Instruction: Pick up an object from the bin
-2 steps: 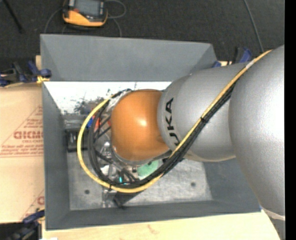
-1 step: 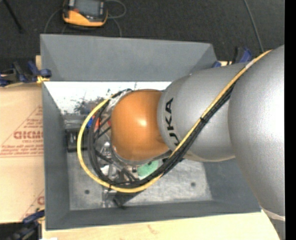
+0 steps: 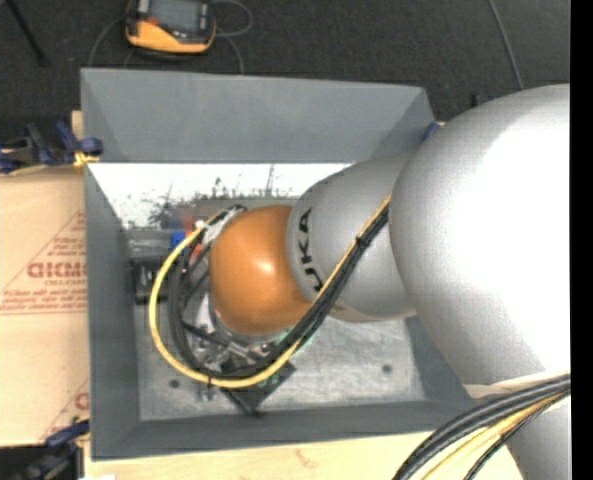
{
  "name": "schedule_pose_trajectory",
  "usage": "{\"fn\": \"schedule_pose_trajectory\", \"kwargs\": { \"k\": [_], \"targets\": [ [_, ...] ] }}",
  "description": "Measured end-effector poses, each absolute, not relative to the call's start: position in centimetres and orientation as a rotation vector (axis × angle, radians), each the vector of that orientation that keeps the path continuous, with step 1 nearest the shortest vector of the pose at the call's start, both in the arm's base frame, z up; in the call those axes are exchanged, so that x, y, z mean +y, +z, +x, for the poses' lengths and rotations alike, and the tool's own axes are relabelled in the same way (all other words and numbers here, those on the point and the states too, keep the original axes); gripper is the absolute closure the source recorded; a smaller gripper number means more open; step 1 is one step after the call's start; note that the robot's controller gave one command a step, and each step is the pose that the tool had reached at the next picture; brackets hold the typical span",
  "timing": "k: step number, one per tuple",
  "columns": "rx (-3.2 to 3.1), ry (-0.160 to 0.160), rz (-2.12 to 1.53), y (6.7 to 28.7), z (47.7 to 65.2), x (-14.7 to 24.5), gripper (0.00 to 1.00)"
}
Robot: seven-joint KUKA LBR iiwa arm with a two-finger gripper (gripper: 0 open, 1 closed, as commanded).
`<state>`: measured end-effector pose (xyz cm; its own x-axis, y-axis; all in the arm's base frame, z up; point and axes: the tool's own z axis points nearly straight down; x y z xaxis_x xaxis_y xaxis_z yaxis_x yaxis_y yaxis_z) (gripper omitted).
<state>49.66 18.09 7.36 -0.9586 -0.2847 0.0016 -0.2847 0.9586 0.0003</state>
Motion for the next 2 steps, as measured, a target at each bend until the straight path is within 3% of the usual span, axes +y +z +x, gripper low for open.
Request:
{"fn": "schedule_pose_trajectory", "kwargs": {
  "k": [1,2],
  "targets": [
    [-3.108,-0.001,0.449,7.4,49.7,18.1,1.0],
    [-3.112,-0.002,0.428,11.1,49.2,17.8,1.0]
  ]
}}
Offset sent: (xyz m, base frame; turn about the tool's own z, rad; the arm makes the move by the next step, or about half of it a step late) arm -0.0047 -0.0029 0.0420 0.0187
